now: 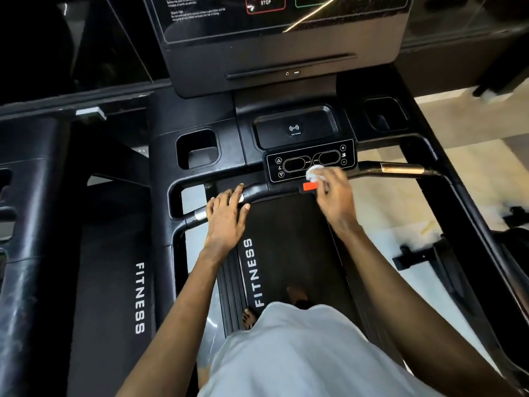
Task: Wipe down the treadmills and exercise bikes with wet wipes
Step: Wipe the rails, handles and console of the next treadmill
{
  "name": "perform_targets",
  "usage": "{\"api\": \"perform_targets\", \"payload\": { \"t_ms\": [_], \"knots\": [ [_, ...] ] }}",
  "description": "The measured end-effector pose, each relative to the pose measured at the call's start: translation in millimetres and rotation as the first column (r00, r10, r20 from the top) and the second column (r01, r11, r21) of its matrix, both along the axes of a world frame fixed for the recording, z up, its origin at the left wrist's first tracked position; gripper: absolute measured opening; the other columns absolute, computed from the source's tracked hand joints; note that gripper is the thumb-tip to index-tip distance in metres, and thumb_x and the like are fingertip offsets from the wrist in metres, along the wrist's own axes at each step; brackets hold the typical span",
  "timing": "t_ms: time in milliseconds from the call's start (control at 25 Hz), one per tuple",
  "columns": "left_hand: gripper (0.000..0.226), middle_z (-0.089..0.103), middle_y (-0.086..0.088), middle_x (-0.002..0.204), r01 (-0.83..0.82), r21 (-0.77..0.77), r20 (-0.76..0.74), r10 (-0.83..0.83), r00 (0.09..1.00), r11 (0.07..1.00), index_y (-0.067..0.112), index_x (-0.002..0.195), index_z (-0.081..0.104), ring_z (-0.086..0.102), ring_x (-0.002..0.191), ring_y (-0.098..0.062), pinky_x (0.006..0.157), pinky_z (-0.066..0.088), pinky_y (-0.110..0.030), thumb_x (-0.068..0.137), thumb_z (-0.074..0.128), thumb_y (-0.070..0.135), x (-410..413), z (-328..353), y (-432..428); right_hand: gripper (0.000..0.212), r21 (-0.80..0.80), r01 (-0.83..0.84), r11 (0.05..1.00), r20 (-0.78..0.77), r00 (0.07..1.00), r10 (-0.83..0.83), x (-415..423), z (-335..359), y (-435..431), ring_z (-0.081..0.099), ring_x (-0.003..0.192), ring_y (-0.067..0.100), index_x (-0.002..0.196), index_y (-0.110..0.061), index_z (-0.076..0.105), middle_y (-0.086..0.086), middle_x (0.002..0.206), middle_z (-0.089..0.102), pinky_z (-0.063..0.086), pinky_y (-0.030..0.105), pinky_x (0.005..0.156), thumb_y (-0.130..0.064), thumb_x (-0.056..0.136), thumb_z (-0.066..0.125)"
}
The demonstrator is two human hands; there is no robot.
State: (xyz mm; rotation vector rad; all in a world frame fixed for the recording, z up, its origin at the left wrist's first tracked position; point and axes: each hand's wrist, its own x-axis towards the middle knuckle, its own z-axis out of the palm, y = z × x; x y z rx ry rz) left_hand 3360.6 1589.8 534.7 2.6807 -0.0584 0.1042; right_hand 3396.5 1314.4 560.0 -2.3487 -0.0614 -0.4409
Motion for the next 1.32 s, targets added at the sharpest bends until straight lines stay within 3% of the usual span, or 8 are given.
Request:
{"api": "perform_targets", "payload": {
  "t_ms": [120,360,560,760,1000,1080,1200,1320],
  "knots": [
    [0.052,0.049,-0.011,0.145,-0.001,-0.010,0.004,0.001,1.000,1.000,0.022,0.156,0.036,0.040,0.134,-0.027,0.119,0.020,-0.046,0.106,0.045,0.036,-0.9,-0.6,0.8,0.025,0.008,0.133,0.991,-0.056,0.990,-0.133,-2.2,0.6,9.2,0.057,0.109,0.024,0.118,-0.009,0.063,0.008,0.120,0.056,0.051,0.033,0.096,-0.005,0.094,0.057],
    [0.053,0.047,-0.012,0.147,0.069,0.018,0.001,-0.069,0.998,0.997,0.022,0.157,0.033,0.039,0.138,-0.028,0.119,0.020,-0.044,0.106,0.043,0.035,-1.4,-1.2,12.4,0.021,-0.166,-0.212,0.963,-0.015,0.977,0.213,-16.4,-4.8,64.4,0.054,0.108,0.022,0.114,-0.011,0.065,0.006,0.116,0.057,0.048,0.032,0.092,-0.006,0.096,0.055],
    [0.053,0.047,-0.014,0.147,0.095,0.014,-0.001,-0.095,0.996,0.995,0.023,0.157,0.032,0.040,0.136,-0.031,0.117,0.024,-0.044,0.106,0.044,0.035,-4.1,-1.1,24.4,0.019,0.041,0.147,0.988,0.004,0.989,-0.147,-6.6,-5.5,7.2,0.058,0.101,0.023,0.109,-0.010,0.065,0.011,0.112,0.057,0.048,0.029,0.093,-0.005,0.094,0.055],
    [0.056,0.047,-0.015,0.144,0.074,0.015,0.004,-0.074,0.997,0.997,0.021,0.156,0.033,0.042,0.131,-0.033,0.115,0.026,-0.047,0.104,0.049,0.035,-4.5,-2.8,18.0,0.015,0.103,0.259,0.960,-0.047,0.966,-0.256,-12.0,-3.5,6.3,0.057,0.101,0.020,0.108,-0.006,0.062,0.011,0.113,0.054,0.034,-0.002,0.081,-0.004,0.094,0.057],
    [0.062,0.046,-0.016,0.147,0.080,0.018,-0.012,-0.080,0.997,0.997,0.020,0.157,0.031,0.039,0.135,-0.032,0.118,0.023,-0.047,0.101,0.056,0.027,-5.7,0.7,20.0,0.016,0.208,0.247,0.947,-0.077,0.969,-0.236,-25.3,-18.9,23.5,0.056,0.095,0.009,0.109,-0.010,0.063,0.004,0.113,0.057,0.047,0.015,0.083,-0.007,0.093,0.062],
    [0.064,0.044,-0.015,0.148,0.082,0.021,-0.022,-0.081,0.996,0.996,0.021,0.158,0.029,0.037,0.137,-0.032,0.119,0.021,-0.046,0.100,0.057,0.025,-5.1,2.3,20.1,0.014,0.558,0.500,0.663,-0.242,0.861,-0.446,-15.0,-17.1,33.5,0.063,0.091,0.008,0.107,-0.014,0.061,0.004,0.110,0.064,0.053,0.020,0.086,-0.009,0.094,0.065],
    [0.068,0.042,-0.015,0.150,0.089,0.019,-0.044,-0.088,0.995,0.996,0.022,0.159,0.027,0.036,0.138,-0.032,0.120,0.020,-0.046,0.098,0.059,0.024,-4.3,0.6,21.4,0.018,0.804,0.587,-0.096,-0.584,0.747,-0.318,2.4,-9.5,53.0,0.062,0.074,0.004,0.115,-0.002,0.062,0.001,0.091,0.064,0.058,0.023,0.082,0.001,0.097,0.059],
    [0.070,0.043,-0.015,0.148,0.090,0.021,-0.039,-0.089,0.995,0.996,0.022,0.158,0.028,0.037,0.136,-0.033,0.118,0.021,-0.046,0.096,0.061,0.024,-4.0,-1.2,20.4,0.026,0.741,0.567,-0.361,-0.619,0.785,-0.038,0.0,-9.5,67.3,0.063,0.079,0.010,0.121,0.010,0.058,0.012,0.103,0.064,0.058,0.017,0.060,0.010,0.095,0.055]
  ]
}}
